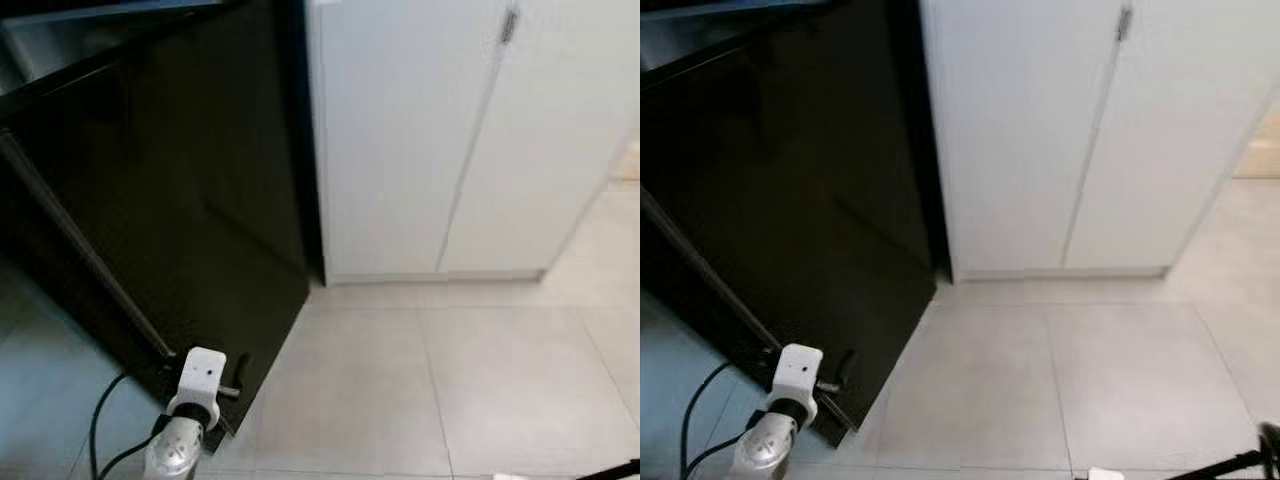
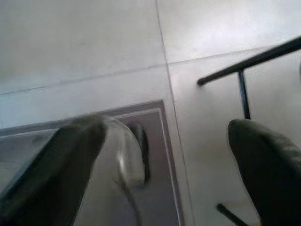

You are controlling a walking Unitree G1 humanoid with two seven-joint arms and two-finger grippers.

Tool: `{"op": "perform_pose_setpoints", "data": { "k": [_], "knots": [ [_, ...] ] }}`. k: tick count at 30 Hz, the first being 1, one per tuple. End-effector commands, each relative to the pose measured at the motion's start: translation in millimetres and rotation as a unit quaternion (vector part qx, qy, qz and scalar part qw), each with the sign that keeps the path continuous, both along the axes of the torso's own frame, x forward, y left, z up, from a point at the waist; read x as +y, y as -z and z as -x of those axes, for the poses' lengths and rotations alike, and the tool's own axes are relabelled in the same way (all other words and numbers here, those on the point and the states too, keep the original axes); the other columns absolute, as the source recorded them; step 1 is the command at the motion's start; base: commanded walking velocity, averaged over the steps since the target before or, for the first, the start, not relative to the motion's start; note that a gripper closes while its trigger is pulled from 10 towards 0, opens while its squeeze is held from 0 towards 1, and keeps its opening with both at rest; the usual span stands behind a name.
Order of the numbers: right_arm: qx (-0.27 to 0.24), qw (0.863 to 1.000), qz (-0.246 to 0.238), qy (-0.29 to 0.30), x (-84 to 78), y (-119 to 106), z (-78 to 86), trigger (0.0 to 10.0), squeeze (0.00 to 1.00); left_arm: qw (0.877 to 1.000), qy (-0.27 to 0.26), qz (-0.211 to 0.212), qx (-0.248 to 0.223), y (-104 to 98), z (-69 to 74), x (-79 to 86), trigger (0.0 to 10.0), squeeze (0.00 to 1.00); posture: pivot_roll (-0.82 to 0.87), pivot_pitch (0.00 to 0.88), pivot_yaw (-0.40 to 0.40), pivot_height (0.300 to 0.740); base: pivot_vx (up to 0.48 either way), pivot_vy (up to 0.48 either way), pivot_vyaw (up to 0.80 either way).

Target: Restocking fridge

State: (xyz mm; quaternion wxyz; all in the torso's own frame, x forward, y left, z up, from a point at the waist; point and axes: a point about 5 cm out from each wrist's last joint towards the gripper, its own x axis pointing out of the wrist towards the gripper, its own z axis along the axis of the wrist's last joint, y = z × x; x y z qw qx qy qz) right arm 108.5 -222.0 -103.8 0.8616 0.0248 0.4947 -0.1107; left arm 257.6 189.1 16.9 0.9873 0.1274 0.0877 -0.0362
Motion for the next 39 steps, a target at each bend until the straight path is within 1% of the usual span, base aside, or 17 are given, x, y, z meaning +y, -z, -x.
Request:
{"op": "perform_pose_setpoints", "data": {
  "k": [1,28,39],
  "knots": [
    [0.002,1.0,-0.002,0.002,0.7,0.4,0.5,10.0,0.0,1.0,-0.005,0.003,0.013,4.7,3.3,2.5,10.0,0.0,-0.13,0.0,0.08,0.74,0.0,0.0,0.0],
    [0.003,1.0,-0.004,0.0,1.8,0.5,-0.3,10.0,0.0,1.0,0.002,0.016,0.015,4.5,0.9,-0.6,10.0,0.0,-0.13,0.0,0.081,0.74,0.0,0.0,0.0],
    [0.002,1.0,-0.004,0.001,1.9,0.3,-1.2,10.0,0.0,1.0,-0.001,0.018,0.015,4.4,0.4,0.4,10.0,0.0,-0.13,0.0,0.081,0.74,0.0,0.265,0.0]
  ]
}}
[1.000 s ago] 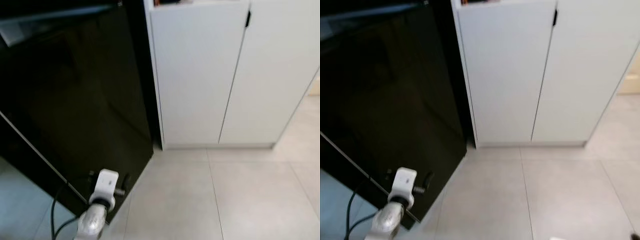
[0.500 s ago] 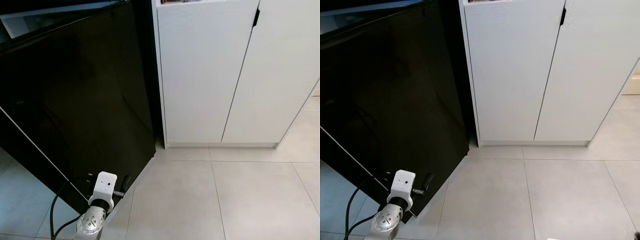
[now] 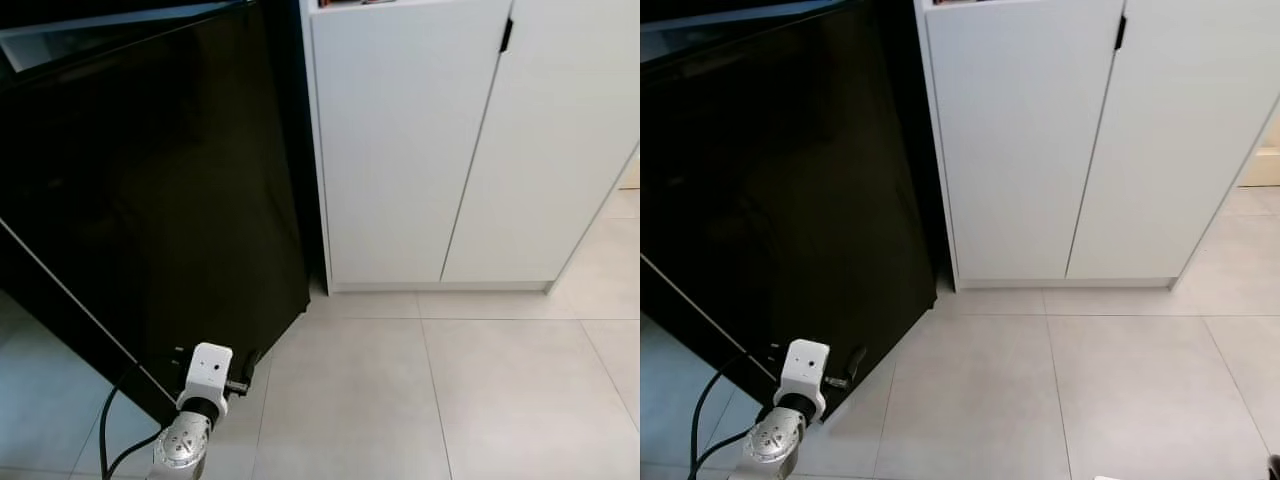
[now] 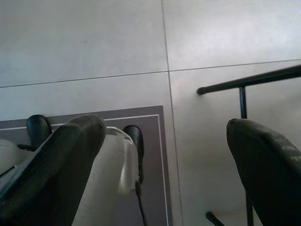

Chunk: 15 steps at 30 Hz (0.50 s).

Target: Restocking fridge

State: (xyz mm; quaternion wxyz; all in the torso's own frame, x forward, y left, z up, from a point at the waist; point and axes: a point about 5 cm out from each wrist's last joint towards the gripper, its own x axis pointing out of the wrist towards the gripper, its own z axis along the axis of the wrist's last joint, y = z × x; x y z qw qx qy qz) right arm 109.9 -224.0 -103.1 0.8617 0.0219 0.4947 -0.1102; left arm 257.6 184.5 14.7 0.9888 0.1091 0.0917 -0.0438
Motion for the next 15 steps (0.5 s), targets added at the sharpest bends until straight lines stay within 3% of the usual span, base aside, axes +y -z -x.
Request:
{"op": "perform_pose_setpoints", "data": {
  "k": [1,15],
  "knots": [
    [0.001,1.0,-0.006,0.003,3.8,1.0,0.2,10.0,0.0,1.0,-0.006,-0.001,0.01,2.3,0.4,5.0,10.0,0.0,-0.13,0.0,0.081,0.74,0.0,0.27,0.0],
    [0.001,1.0,-0.007,0.004,4.5,1.0,-0.1,10.0,0.0,1.0,-0.008,-0.001,0.009,1.4,-0.4,5.9,10.0,0.0,-0.13,0.0,0.083,0.74,0.0,0.326,0.0]
  ]
}}
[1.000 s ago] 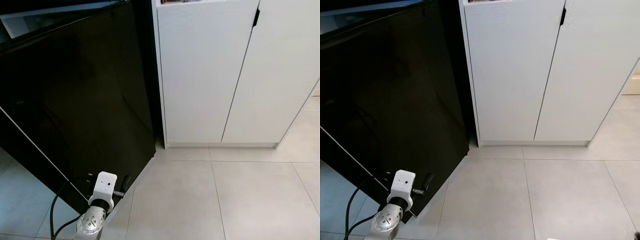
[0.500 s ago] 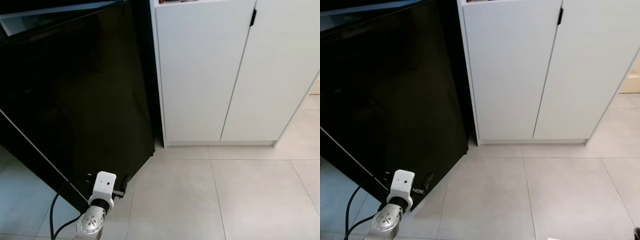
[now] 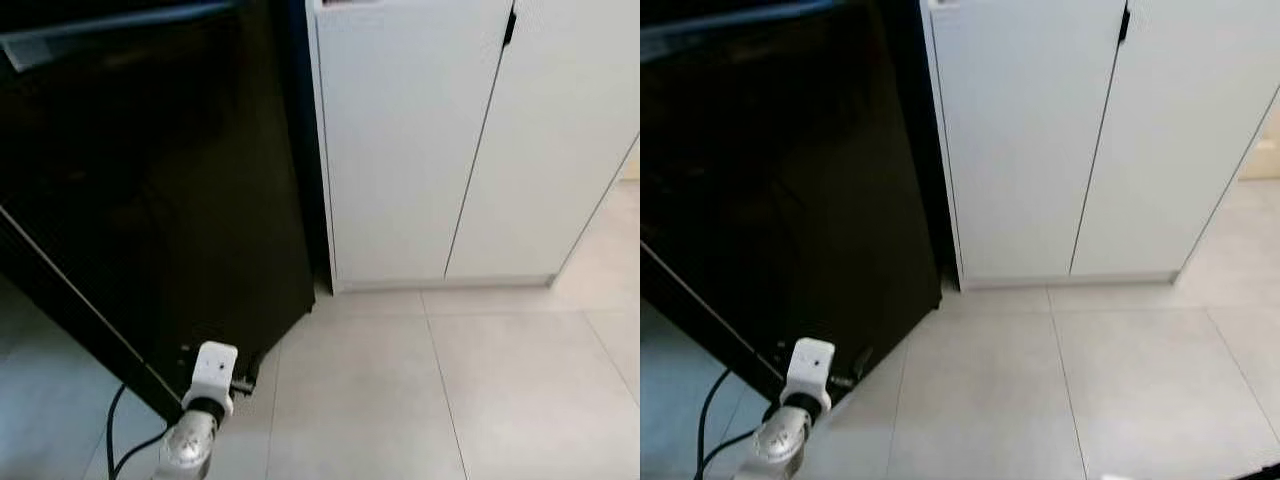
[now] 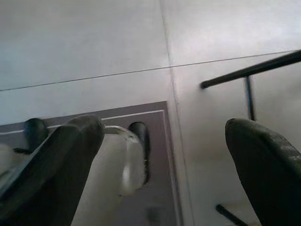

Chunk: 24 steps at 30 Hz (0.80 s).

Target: Restocking fridge

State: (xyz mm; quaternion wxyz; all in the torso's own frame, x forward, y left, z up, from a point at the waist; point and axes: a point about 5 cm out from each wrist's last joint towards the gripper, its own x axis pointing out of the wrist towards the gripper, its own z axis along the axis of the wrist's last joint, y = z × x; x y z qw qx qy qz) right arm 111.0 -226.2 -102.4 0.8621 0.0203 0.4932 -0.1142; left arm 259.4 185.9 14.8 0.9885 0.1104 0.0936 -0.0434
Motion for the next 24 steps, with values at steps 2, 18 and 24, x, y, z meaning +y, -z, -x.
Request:
{"op": "perform_pose_setpoints", "data": {
  "k": [2,18,24],
  "knots": [
    [0.002,1.0,-0.01,0.002,7.0,1.8,0.9,10.0,0.0,1.0,-0.008,0.0,0.007,1.6,1.2,4.8,10.0,0.0,-0.13,0.0,0.083,0.74,0.0,0.33,0.0],
    [0.001,1.0,-0.012,0.004,8.5,2.0,0.5,10.0,0.0,1.0,-0.006,-0.002,0.006,0.6,-0.4,5.9,10.0,0.0,-0.13,0.0,0.09,0.74,0.0,0.333,0.0],
    [0.001,1.0,-0.013,0.003,8.7,2.0,0.3,10.0,0.0,1.0,-0.006,-0.002,0.005,0.1,-1.4,5.4,10.0,0.0,-0.13,0.0,0.092,0.74,0.0,0.333,0.0]
  ]
}}
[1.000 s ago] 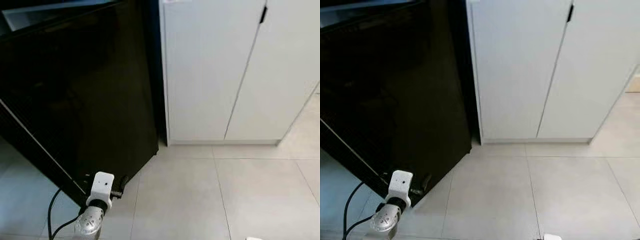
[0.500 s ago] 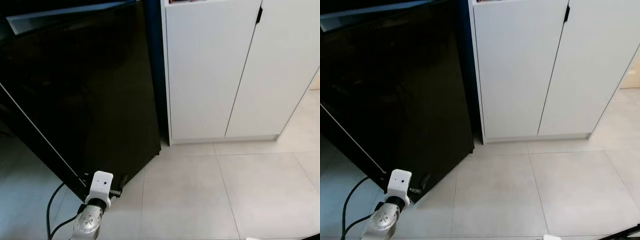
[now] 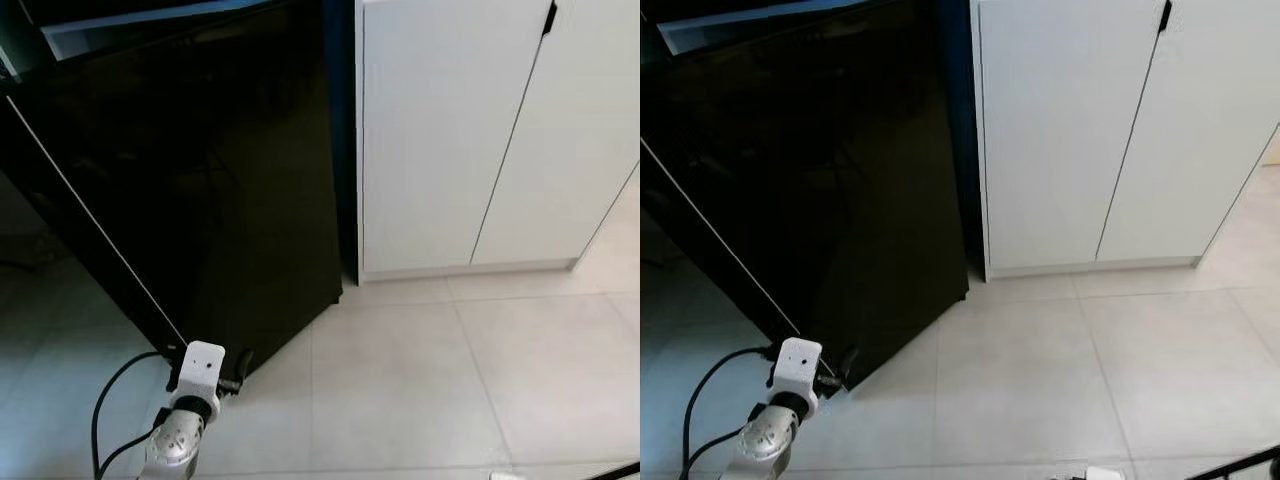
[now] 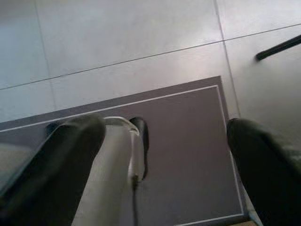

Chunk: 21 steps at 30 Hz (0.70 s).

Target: Restocking fridge

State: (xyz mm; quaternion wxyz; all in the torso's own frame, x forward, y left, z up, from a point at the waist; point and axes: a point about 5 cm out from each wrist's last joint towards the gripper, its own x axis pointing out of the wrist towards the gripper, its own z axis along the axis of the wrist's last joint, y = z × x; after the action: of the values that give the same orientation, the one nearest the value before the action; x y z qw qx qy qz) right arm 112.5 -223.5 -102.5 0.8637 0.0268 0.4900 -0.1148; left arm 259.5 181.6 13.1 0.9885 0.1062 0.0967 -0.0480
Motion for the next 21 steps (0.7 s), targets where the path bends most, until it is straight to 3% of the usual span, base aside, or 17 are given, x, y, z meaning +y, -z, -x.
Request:
{"op": "perform_pose_setpoints", "data": {
  "k": [1,21],
  "knots": [
    [0.005,1.0,-0.008,0.0,5.9,1.9,1.7,10.0,0.0,1.0,-0.01,-0.006,0.002,-1.6,-1.4,9.9,10.0,0.0,-0.13,0.0,0.092,0.74,0.0,0.334,0.0],
    [0.004,1.0,-0.009,-0.003,6.8,1.8,0.7,10.0,0.0,1.0,-0.012,-0.006,0.0,-2.5,-1.6,11.2,10.0,0.0,-0.12,0.0,0.093,0.74,0.0,0.333,0.0]
  ]
}}
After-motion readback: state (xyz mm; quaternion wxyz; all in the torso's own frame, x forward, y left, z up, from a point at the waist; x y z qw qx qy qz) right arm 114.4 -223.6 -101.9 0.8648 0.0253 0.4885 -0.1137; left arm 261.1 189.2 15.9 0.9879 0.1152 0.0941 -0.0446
